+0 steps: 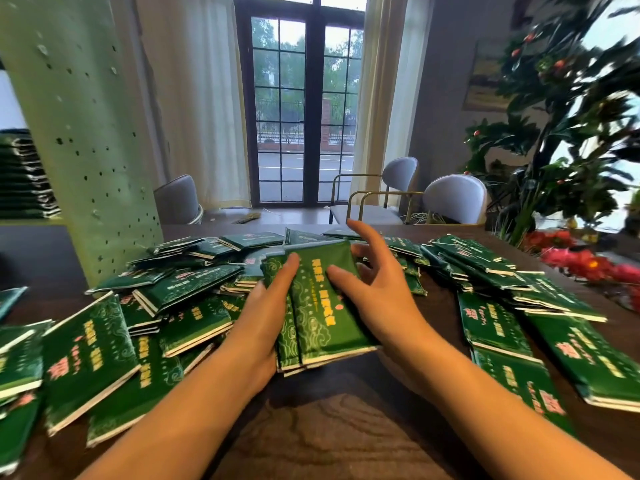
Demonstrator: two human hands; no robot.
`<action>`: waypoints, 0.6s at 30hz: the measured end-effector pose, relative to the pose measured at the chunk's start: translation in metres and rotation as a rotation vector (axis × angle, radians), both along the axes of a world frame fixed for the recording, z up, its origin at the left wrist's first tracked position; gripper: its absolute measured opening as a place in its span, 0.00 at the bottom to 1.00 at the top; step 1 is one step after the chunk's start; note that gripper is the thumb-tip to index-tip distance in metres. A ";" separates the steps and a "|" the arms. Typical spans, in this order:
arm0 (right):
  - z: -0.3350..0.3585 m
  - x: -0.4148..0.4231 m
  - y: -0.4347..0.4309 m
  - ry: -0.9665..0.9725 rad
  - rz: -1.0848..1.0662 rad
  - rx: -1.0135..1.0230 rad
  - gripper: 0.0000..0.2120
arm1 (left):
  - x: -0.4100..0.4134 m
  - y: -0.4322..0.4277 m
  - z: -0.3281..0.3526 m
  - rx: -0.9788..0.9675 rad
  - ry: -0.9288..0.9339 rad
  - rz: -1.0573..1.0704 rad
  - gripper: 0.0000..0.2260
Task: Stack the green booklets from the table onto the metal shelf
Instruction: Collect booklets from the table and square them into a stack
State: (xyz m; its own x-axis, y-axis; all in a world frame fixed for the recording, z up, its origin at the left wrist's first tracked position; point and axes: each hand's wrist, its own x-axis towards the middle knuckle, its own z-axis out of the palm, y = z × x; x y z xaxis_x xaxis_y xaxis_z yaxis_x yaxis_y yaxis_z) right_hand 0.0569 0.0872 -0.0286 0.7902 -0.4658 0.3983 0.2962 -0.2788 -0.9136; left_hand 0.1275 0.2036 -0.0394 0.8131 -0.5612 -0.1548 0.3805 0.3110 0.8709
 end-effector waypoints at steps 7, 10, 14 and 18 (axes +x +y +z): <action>-0.006 0.005 0.004 -0.028 -0.001 -0.264 0.25 | -0.003 -0.001 0.000 0.022 -0.078 -0.012 0.29; -0.006 0.012 -0.027 -0.019 -0.090 -0.371 0.18 | 0.001 0.001 0.000 0.049 -0.051 0.019 0.16; -0.022 0.019 -0.081 0.509 -0.325 -0.931 0.22 | 0.009 0.005 0.000 0.069 0.021 0.046 0.20; -0.036 0.021 -0.092 0.938 -0.209 -1.049 0.31 | 0.010 0.006 0.002 0.047 0.055 0.079 0.20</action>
State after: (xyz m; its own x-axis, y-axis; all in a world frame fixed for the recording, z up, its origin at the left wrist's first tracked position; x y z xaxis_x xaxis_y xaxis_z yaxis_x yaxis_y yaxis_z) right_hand 0.0776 -0.0051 -0.0648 0.9047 -0.4261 0.0025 -0.4241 -0.9010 -0.0912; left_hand 0.1372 0.2093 -0.0376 0.8439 -0.4872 -0.2245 0.4038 0.3013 0.8638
